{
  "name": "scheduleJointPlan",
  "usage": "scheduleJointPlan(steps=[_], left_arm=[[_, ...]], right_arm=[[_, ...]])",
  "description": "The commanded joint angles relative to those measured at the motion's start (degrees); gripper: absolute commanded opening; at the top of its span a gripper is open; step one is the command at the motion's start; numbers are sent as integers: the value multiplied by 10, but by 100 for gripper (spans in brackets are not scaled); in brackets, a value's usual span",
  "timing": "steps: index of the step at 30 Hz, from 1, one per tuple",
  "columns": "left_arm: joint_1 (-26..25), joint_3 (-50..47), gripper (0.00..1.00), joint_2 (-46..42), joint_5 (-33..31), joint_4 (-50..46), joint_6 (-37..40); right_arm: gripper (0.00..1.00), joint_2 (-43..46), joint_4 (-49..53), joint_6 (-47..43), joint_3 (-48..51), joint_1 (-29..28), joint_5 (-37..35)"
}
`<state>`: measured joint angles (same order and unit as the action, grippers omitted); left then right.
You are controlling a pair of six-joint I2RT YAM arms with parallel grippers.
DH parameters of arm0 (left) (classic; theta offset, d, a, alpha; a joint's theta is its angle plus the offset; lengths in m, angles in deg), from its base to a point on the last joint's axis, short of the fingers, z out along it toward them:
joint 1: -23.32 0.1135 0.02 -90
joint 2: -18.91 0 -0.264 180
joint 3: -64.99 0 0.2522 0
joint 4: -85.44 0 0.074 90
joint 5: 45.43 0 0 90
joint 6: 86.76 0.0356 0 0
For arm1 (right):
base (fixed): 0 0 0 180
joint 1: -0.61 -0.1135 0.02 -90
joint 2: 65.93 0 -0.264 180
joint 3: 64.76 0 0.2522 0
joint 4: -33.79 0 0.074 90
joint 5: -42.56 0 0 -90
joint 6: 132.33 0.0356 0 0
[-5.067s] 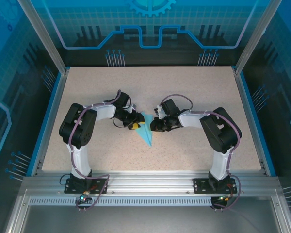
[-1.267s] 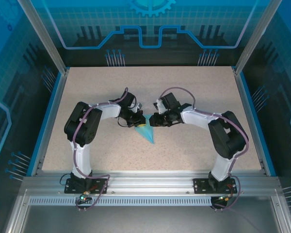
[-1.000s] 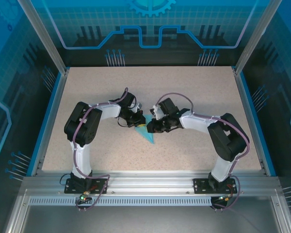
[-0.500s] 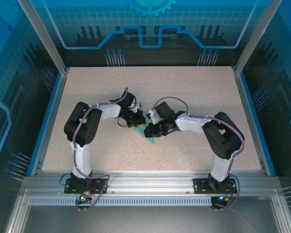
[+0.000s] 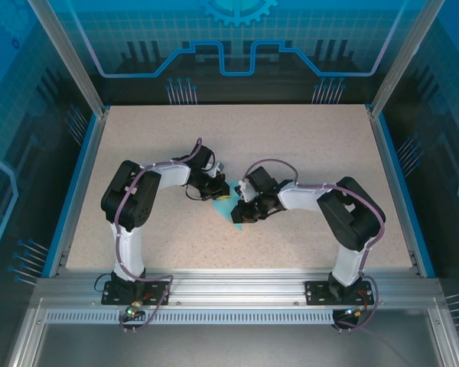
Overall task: Fold a paper plane with a square sheet of paper (fold left side to right side)
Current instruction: Fourth fold the wing at the center of the table.
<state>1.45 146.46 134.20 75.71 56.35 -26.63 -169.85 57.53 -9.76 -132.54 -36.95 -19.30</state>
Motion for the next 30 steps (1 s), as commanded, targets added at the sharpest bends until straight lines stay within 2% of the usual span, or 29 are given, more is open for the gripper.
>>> scheduleJointPlan(steps=[1, 30], left_arm=[[-3, -15, 0, 13, -23, -53, 9], [2, -14, 0, 18, -36, -60, 11]], right_arm=[[17, -10, 11, 1, 11, -5, -8], [16, -4, 44, 7, 33, -25, -2]])
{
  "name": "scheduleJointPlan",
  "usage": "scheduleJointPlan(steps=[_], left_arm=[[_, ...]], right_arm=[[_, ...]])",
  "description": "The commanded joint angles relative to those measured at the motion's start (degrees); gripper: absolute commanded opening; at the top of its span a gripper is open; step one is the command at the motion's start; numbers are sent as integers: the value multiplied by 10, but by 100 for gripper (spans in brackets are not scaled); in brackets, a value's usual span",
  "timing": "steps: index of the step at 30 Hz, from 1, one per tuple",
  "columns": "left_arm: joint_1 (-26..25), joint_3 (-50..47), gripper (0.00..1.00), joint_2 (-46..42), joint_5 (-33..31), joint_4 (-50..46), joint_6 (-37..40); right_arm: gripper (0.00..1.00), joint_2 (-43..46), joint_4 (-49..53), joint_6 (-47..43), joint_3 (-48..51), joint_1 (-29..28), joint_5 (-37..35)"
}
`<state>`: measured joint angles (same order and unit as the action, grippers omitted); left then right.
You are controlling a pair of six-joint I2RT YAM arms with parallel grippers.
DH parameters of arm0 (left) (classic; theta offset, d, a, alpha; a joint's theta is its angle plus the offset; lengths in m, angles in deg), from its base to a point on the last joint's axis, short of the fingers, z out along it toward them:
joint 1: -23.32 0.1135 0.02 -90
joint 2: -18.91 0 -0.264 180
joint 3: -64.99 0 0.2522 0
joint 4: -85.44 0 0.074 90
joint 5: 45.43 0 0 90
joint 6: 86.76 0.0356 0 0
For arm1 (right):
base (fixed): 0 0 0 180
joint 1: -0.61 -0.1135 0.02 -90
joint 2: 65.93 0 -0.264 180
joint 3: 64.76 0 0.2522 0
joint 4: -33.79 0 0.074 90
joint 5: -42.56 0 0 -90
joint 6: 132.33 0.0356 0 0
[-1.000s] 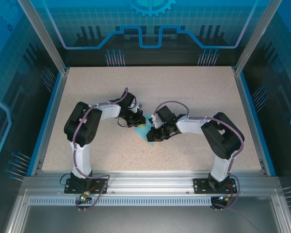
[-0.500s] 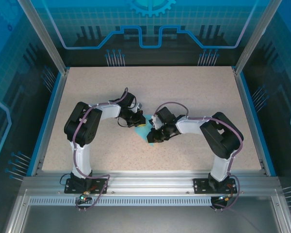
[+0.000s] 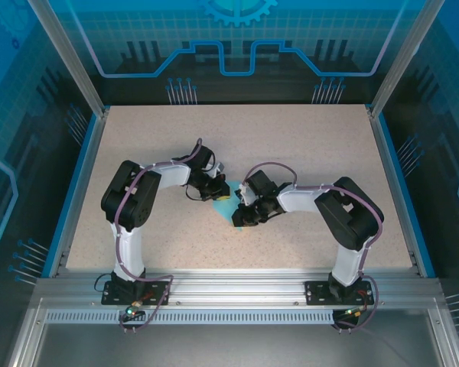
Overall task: Fold a paper plane with a square sheet of paper (fold left side to right side)
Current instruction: Fourth fold the wing at the center of the table.
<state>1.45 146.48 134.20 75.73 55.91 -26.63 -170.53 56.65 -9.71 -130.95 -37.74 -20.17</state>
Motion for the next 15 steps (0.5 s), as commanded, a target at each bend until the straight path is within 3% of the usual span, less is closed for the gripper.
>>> scheduleJointPlan(steps=[1, 15], left_arm=[[2, -15, 0, 19, -36, -56, 9], [8, -15, 0, 29, -39, -56, 7]], right_arm=[[16, 6, 56, 6, 32, -18, 7], [13, 39, 84, 6, 61, -24, 2]])
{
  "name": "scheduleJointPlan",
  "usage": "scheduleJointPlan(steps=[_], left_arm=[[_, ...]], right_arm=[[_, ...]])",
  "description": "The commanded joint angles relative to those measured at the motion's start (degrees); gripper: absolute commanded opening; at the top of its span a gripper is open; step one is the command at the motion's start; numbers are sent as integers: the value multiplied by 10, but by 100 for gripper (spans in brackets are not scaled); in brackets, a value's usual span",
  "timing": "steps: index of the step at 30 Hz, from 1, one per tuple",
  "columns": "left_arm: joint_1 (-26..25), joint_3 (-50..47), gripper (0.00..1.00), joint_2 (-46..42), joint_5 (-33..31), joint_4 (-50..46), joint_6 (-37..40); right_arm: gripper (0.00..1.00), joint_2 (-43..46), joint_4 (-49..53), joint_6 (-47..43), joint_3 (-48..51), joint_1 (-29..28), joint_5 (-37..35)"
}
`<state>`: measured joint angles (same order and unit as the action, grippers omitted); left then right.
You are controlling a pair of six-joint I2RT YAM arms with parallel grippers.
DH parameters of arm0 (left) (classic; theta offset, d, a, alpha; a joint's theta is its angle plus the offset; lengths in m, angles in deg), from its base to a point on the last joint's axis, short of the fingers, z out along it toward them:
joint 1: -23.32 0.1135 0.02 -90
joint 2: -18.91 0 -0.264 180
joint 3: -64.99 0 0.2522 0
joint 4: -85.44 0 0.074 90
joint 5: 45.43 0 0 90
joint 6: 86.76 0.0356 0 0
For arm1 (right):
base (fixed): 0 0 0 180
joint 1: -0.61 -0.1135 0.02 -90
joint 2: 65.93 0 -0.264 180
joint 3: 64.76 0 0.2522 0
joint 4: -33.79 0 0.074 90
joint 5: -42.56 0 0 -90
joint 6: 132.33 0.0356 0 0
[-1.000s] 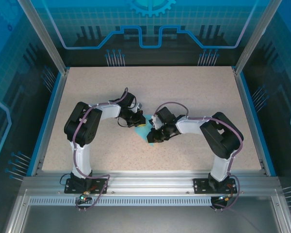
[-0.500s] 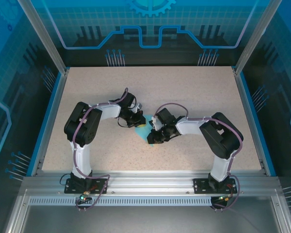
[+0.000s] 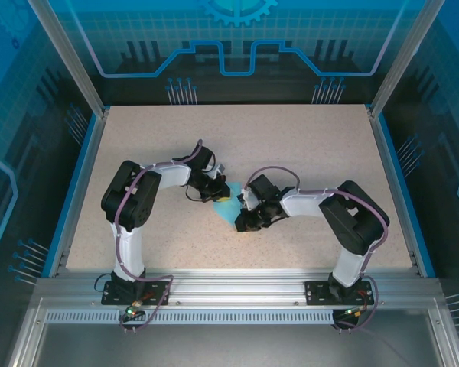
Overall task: Fold a paper plane with a square sheet of paper (fold left side to right side)
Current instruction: Fourth fold the wing at the center of the table.
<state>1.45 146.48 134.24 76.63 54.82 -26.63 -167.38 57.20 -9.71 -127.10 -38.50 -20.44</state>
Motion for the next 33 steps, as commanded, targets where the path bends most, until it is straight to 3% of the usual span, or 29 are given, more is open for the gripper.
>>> scheduleJointPlan(steps=[1, 18, 23, 33], left_arm=[[8, -15, 0, 29, -48, -45, 7], [8, -17, 0, 23, -38, -36, 0], [8, -19, 0, 22, -34, -31, -3], [8, -19, 0, 22, -30, -31, -4]], right_arm=[[13, 9, 80, 6, 25, -16, 4], [9, 107, 61, 1, 4, 5, 29], [9, 70, -3, 28, -15, 26, 25], [8, -24, 9, 31, -78, 33, -28]])
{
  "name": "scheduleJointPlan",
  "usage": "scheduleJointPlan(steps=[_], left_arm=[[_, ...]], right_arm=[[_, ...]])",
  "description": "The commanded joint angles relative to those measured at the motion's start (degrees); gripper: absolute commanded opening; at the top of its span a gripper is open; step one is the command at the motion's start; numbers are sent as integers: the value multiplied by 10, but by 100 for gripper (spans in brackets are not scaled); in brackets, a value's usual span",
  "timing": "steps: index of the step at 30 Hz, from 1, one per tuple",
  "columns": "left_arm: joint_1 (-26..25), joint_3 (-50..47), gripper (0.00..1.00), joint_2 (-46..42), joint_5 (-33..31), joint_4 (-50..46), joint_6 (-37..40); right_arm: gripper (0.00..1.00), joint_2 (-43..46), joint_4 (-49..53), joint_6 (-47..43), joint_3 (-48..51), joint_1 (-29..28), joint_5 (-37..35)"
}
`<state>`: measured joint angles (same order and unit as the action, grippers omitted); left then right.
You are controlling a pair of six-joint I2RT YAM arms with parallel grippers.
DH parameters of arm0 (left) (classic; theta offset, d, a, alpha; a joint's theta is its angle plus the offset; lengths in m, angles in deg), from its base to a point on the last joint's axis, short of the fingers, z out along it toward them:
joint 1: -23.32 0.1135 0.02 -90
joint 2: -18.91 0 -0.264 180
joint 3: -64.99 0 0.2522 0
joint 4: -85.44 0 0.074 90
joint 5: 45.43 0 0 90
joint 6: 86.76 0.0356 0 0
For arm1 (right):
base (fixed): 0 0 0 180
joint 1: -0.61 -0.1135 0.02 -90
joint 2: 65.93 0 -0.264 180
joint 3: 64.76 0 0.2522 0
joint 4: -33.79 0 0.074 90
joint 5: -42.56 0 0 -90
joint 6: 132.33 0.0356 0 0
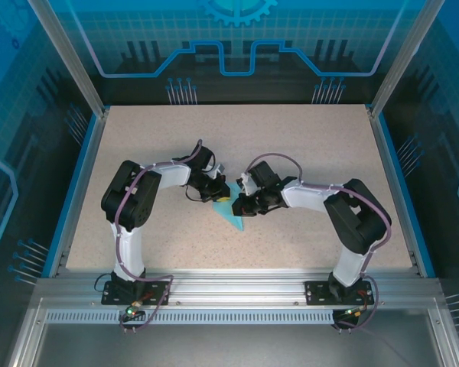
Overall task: Fold a paper plane with a square sheet of paper (fold left side to right side)
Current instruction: Fourth fold the wing at the center of the table.
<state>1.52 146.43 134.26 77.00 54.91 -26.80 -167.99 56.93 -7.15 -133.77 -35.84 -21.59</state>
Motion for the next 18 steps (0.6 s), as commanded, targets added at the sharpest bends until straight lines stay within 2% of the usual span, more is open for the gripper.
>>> scheduleJointPlan(steps=[1, 12, 18], left_arm=[[7, -18, 0, 22, -33, -31, -2], [7, -15, 0, 13, -32, -30, 1], [7, -11, 2, -23, -19, -7, 10]], right_arm=[[8, -21, 13, 6, -8, 7, -21], [6, -48, 32, 9, 21, 7, -42], [3, -54, 60, 2, 31, -1, -68]])
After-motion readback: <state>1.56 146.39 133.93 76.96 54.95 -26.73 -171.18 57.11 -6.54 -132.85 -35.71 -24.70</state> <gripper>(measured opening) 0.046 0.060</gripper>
